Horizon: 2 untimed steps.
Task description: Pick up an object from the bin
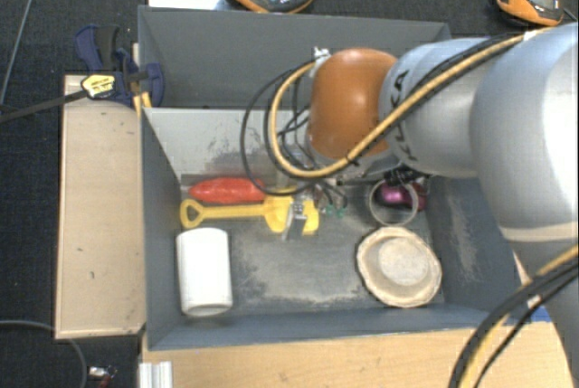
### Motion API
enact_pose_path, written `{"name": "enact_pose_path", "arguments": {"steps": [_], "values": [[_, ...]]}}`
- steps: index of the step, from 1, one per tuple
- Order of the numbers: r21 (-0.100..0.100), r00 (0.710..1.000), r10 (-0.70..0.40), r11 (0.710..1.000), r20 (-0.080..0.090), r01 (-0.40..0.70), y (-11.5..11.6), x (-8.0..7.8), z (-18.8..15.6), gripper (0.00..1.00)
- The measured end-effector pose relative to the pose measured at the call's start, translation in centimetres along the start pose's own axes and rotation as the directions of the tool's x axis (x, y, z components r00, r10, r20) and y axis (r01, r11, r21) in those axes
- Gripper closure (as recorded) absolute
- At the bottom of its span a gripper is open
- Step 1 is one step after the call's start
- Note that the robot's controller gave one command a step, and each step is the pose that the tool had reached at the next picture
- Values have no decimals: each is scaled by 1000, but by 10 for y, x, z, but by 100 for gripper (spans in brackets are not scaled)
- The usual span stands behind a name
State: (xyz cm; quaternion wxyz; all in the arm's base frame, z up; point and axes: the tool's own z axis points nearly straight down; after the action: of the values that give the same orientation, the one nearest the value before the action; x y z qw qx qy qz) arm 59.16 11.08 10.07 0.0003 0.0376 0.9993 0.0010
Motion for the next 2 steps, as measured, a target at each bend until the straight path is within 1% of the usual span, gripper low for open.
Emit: {"name": "enact_pose_path", "arguments": {"steps": [1, 2], "values": [[-10, 995, 100, 995, 18, -99, -9, 3, 30, 0], [-4, 998, 68, 998, 6, -68, -14, -3, 30, 100]]}}
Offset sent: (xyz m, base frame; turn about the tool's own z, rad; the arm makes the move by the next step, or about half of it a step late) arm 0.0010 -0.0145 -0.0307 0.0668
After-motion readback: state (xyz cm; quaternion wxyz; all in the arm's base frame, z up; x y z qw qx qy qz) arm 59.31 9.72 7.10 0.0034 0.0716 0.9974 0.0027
